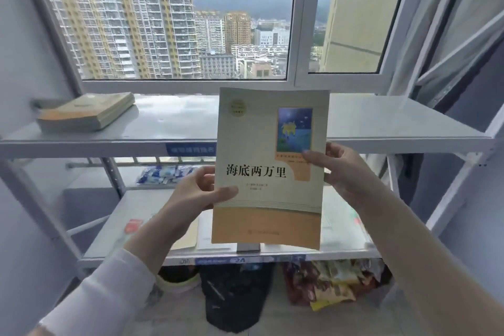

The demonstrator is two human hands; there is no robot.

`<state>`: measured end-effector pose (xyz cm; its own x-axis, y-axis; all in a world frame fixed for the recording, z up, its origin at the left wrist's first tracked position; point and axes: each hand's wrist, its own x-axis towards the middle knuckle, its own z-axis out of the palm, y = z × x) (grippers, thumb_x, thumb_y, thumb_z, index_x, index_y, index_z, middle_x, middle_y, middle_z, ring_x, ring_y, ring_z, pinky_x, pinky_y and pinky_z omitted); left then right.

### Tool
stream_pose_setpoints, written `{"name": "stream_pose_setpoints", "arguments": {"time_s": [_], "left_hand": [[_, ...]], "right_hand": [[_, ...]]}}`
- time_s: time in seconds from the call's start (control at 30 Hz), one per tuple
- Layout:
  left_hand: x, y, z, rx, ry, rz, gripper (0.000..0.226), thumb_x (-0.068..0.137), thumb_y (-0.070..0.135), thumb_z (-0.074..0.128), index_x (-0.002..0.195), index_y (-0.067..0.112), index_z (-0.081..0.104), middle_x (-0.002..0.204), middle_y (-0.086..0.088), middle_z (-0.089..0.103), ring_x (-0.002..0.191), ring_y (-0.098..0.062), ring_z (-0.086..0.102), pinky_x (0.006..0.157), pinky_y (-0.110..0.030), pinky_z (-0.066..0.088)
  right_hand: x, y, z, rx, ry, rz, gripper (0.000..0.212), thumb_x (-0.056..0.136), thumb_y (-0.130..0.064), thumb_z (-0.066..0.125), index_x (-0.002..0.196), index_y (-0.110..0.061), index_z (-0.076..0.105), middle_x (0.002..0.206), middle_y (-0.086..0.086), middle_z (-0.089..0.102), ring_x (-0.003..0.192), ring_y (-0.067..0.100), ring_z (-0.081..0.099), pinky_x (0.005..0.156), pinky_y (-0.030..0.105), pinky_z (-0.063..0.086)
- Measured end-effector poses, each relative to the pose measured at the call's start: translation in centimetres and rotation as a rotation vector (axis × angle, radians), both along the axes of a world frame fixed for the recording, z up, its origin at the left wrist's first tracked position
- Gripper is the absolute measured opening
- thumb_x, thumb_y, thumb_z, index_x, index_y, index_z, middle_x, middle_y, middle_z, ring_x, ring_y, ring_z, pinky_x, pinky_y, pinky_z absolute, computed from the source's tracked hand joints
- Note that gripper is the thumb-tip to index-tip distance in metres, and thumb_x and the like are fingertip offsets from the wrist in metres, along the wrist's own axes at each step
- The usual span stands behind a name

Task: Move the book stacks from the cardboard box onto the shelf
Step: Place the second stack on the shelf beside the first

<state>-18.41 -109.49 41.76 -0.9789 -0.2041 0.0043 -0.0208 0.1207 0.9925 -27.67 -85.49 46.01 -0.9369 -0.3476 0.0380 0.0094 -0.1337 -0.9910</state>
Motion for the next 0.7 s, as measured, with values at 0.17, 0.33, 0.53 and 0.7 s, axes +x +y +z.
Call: {"name": "stream_pose_setpoints", "arguments": {"time_s": [0.17,0.33,0.53,0.7], "left_hand": [[-5.4,-7.5,1.7,-0.048,0.088,0.093,0.055,0.066,0.022,0.083,0.116,0.017,0.060,0.107,-0.005,0.073,0.098,-0.024,0.070,0.076,-0.026,0.060],[-10.5,-16.0,3.5,-0.083,0.153,0.154,0.058,0.060,0.022,0.085,0.111,0.015,0.060,0.105,-0.007,0.073,0.094,-0.021,0.068,0.073,-0.026,0.059],[-15.9,-25.9,4.1,-0.126,0.216,0.129,0.059,0.059,0.022,0.083,0.111,0.018,0.058,0.106,-0.003,0.072,0.097,-0.018,0.066,0.077,-0.028,0.056],[-19.1,-31.9,3.7,-0.131,0.216,0.108,0.070,0.055,0.029,0.083,0.116,0.012,0.054,0.111,-0.009,0.071,0.108,-0.030,0.062,0.089,-0.044,0.055]], "right_hand": [[-6.6,-7.9,2.4,-0.005,0.087,0.058,0.037,0.057,-0.020,0.074,0.091,-0.011,0.065,0.088,0.004,0.073,0.077,0.022,0.069,0.084,0.044,0.053],[-11.9,-16.4,4.3,-0.041,0.171,0.108,0.040,0.062,-0.014,0.073,0.101,-0.007,0.064,0.086,0.001,0.075,0.077,0.018,0.071,0.080,0.035,0.057],[-15.7,-25.9,4.6,-0.080,0.259,0.082,0.028,0.070,-0.004,0.070,0.097,-0.013,0.066,0.097,0.008,0.071,0.088,0.025,0.067,0.085,0.035,0.056],[-18.1,-31.6,4.3,-0.068,0.317,0.063,0.037,0.061,-0.016,0.074,0.097,-0.020,0.066,0.102,0.005,0.070,0.099,0.027,0.065,0.089,0.042,0.054]]}}
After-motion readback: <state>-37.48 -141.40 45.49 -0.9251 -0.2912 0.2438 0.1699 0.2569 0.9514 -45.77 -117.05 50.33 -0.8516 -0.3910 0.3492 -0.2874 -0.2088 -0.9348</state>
